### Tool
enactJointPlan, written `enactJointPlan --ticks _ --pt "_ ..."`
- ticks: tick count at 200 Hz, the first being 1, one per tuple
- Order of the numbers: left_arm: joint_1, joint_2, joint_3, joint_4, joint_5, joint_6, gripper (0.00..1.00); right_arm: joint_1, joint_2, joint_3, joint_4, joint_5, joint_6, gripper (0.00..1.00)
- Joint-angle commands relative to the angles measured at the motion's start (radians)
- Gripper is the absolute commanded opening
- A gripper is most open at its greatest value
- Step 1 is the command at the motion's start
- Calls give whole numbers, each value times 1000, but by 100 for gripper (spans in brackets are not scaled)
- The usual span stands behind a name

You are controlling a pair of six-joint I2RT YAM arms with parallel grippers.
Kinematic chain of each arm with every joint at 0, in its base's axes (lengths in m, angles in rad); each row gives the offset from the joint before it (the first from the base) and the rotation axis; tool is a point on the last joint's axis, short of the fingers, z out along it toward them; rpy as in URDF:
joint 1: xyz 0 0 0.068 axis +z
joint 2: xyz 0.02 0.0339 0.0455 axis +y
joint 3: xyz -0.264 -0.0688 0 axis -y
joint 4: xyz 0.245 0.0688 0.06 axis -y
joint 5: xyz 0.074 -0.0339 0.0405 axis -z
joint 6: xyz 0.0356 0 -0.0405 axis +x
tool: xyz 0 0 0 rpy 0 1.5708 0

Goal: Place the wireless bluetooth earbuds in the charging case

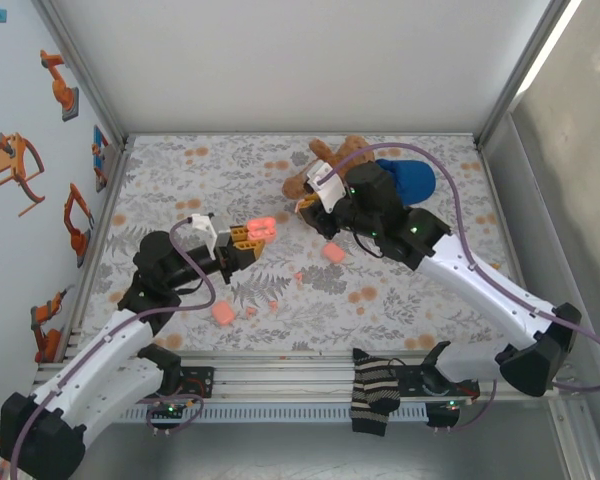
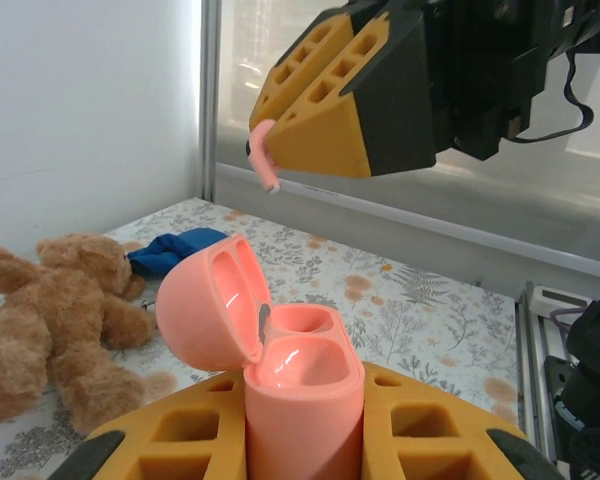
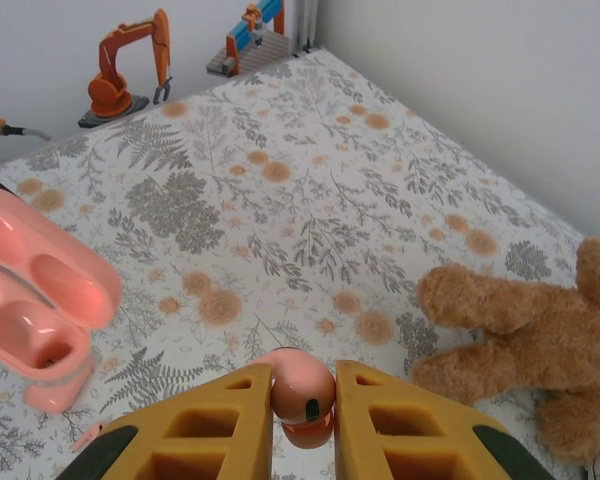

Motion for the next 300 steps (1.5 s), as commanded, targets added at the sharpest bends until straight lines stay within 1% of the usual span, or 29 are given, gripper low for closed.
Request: enactJointPlan --ticks 1,33,75,247,273,300 --pt "-22 56 10 148 -1 -32 0 -2 -41 -18 97 -62 -42 20" --pt "-44 145 29 241 -4 -48 0 4 -60 -49 170 -114 -64 20" --pt "-55 215 41 336 -3 -73 0 26 -75 -90 219 -137 -94 20" --pt "-77 250 60 373 7 -76 0 84 22 -63 219 -132 -121 20" --pt "-77 245 57 371 7 -74 0 86 22 -63 213 -144 -123 20" --pt "-76 243 57 371 4 -73 0 86 23 -62 198 -159 -121 22"
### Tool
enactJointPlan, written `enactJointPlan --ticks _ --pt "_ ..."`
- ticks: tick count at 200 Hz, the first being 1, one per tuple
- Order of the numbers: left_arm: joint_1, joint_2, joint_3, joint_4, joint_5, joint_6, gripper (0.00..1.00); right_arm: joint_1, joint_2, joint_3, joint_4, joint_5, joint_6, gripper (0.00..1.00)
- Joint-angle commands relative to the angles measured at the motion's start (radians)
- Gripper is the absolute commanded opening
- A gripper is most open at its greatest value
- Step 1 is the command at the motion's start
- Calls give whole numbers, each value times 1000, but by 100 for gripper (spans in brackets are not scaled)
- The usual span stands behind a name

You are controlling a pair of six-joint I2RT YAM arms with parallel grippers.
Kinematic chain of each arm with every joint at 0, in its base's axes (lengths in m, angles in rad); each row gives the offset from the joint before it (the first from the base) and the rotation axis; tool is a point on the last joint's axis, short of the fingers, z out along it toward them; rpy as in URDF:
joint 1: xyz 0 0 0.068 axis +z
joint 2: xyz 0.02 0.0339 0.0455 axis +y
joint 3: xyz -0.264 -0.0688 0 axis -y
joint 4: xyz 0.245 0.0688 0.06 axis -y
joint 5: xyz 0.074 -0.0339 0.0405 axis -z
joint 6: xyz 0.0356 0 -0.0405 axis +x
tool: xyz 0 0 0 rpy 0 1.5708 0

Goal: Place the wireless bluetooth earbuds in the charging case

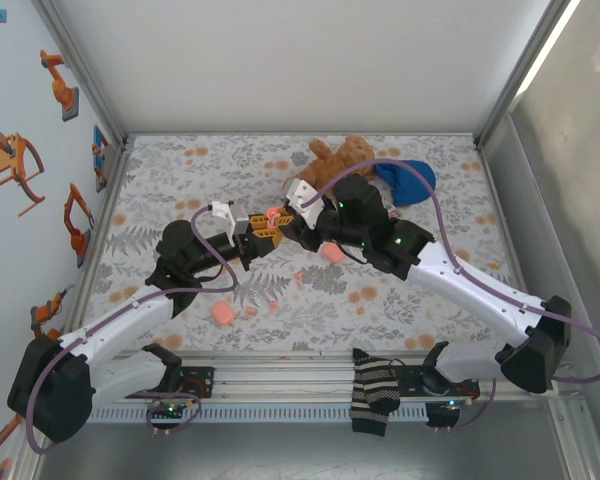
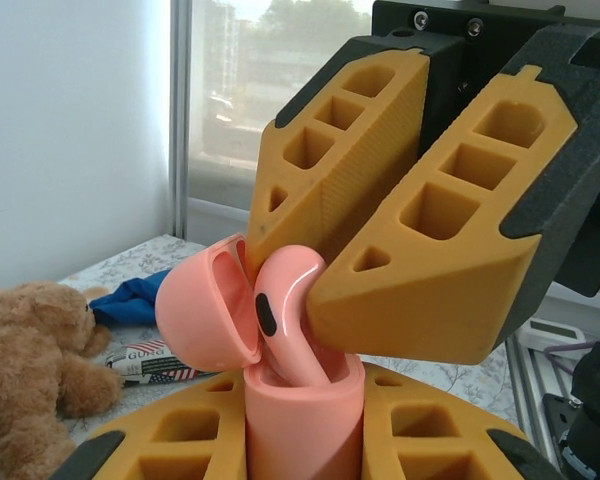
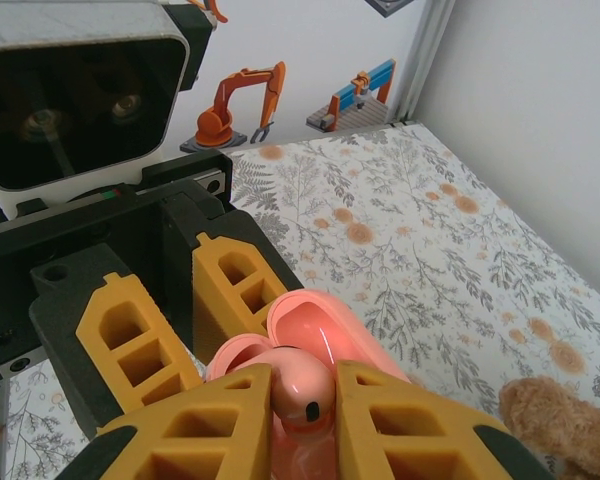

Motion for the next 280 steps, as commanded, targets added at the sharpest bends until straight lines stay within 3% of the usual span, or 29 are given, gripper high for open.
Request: enactJointPlan --ticks 1,81,127,181,228,280 --pt "-4 -9 28 45 10 -12 0 9 3 34 0 -29 -14 22" --pt "-6 -9 22 59 5 -12 0 10 -36 47 8 -48 14 38" --pt "-5 -11 16 68 1 -9 0 10 -87 91 -1 47 55 51" --pt "-6 -40 -3 61 -12 6 0 8 -144 74 12 170 98 74" --pt "-6 -144 -28 -59 -41 72 0 0 -190 10 49 299 138 99" --pt "-6 -347 -54 -261 -105 146 0 -105 -193 -28 -14 317 299 100"
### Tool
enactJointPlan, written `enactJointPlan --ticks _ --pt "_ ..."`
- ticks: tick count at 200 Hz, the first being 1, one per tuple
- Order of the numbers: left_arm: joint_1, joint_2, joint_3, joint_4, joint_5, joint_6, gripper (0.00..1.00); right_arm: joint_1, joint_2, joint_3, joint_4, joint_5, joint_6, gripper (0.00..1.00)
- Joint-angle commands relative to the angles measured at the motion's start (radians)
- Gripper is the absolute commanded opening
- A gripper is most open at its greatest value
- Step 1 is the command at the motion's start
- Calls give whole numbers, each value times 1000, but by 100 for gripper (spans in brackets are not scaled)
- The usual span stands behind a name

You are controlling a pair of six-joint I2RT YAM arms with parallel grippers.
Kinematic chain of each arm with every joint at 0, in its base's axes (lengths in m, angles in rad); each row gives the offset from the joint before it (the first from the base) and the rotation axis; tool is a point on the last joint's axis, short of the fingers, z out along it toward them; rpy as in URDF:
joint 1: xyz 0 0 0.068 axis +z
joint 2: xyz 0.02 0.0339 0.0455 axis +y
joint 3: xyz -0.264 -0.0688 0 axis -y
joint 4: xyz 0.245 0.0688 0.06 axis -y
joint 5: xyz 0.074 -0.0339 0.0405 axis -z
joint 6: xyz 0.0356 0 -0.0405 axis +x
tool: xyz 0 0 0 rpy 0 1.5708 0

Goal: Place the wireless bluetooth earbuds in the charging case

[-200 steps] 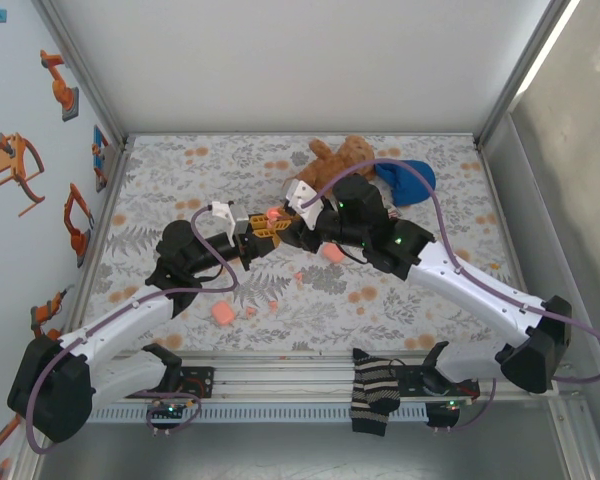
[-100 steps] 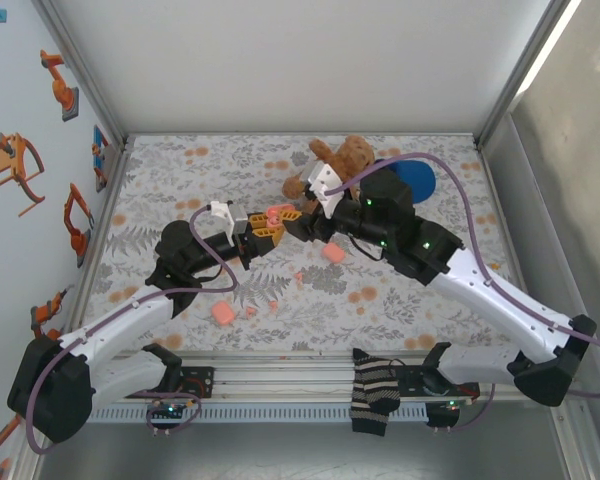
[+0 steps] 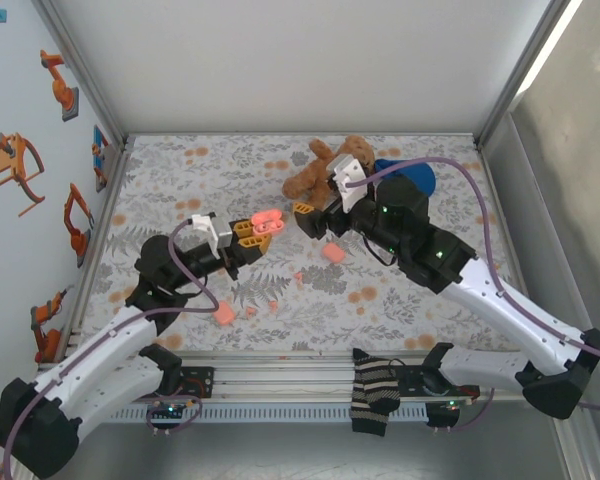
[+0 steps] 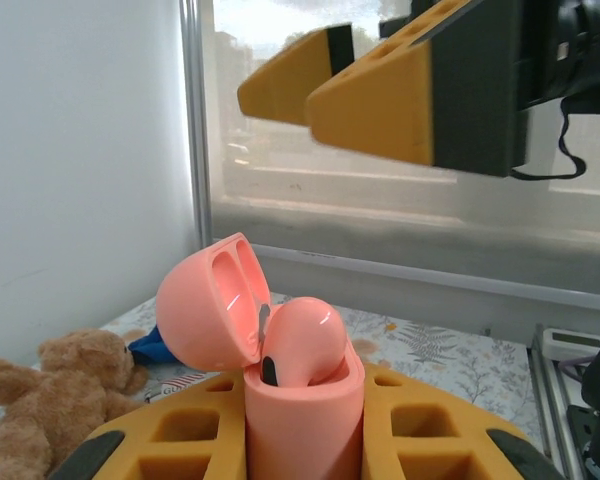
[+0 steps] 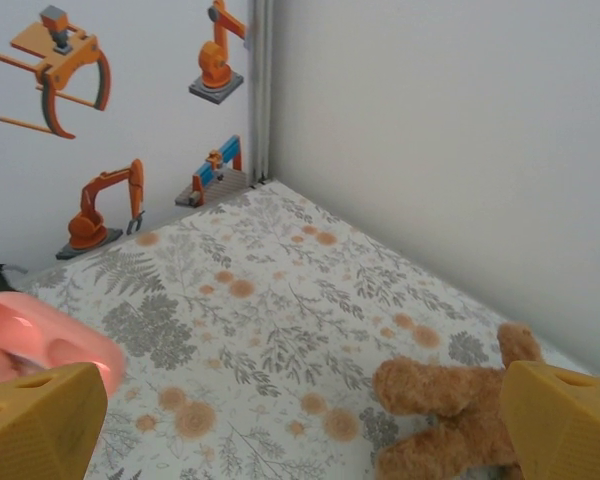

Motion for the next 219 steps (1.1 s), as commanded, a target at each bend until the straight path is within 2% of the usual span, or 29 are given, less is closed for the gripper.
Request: enactJointPlan --ticks 1,39,68,98,146,161,219 --pt "-2 -87 -16 -118 -40 66 0 -59 -7 -8 -25 34 117 100" --pt "-2 -234 -11 -288 -88 112 0 -174 37 12 -196 6 301 100" --pt "-2 -310 2 -386 -106 132 0 -193 81 23 -299 -43 333 99" --pt "-2 -365 9 -438 -114 138 0 -198 150 51 -412 -103 399 93" --pt "-2 -407 10 -477 -121 149 0 -197 312 73 -506 -245 582 74" --pt "-2 -412 7 -476 -120 152 0 -182 362 67 -499 -278 623 74" --pt "-2 -431 3 -484 -121 157 0 -63 597 163 -541 -203 634 65"
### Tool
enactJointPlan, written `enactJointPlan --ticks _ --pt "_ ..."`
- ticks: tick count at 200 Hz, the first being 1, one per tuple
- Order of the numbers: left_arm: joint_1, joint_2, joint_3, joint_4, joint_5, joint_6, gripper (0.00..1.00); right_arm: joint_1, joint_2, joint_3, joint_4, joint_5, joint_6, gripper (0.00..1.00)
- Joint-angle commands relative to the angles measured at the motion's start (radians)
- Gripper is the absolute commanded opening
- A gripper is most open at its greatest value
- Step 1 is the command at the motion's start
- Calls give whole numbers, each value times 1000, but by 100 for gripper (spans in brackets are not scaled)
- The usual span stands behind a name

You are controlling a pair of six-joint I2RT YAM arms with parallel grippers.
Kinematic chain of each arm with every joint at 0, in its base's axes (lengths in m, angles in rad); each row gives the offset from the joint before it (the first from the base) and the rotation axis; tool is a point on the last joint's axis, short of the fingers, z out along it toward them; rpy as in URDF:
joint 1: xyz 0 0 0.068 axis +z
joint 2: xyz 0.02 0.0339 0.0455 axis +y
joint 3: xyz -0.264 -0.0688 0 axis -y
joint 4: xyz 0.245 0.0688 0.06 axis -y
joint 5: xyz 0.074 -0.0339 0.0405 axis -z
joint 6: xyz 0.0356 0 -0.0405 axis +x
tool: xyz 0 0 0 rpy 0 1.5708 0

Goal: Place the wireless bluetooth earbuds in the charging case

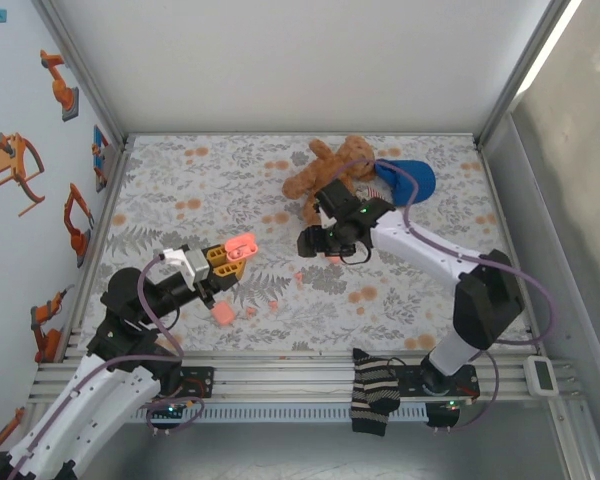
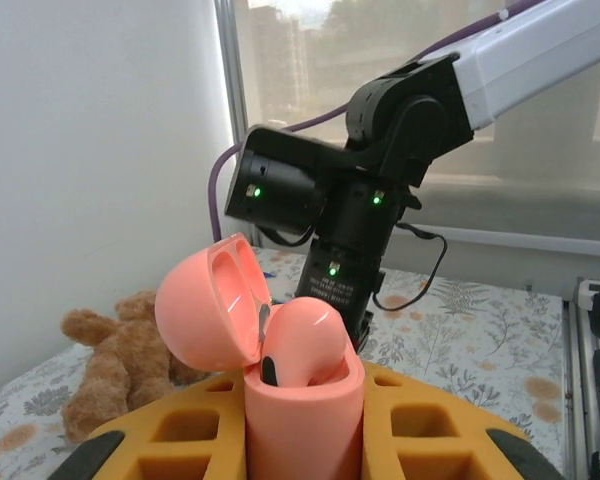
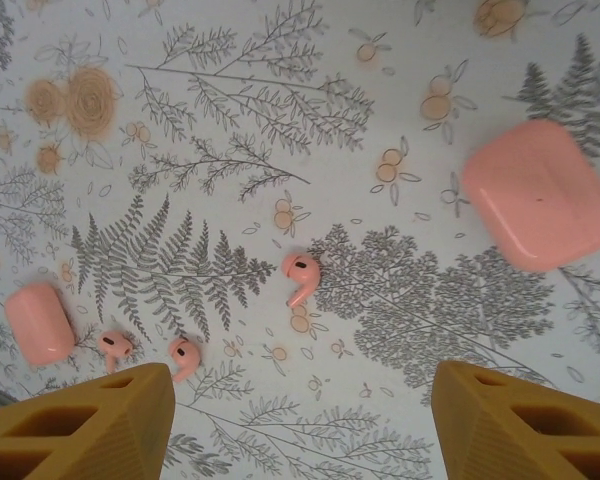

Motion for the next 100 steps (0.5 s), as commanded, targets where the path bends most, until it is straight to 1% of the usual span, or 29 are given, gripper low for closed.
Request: enactJointPlan --ticks 1,31,58,100 --pt "-2 -21 10 1 -4 21 0 37 70 67 -33 23 29 65" --pt "-2 -38 10 -11 -7 22 0 68 179 123 -50 43 24 60" --pt "-2 -54 13 -30 -18 33 0 81 252 162 -81 70 3 58" --pt "-2 -54 13 -40 -25 43 0 89 330 188 -86 43 -14 56"
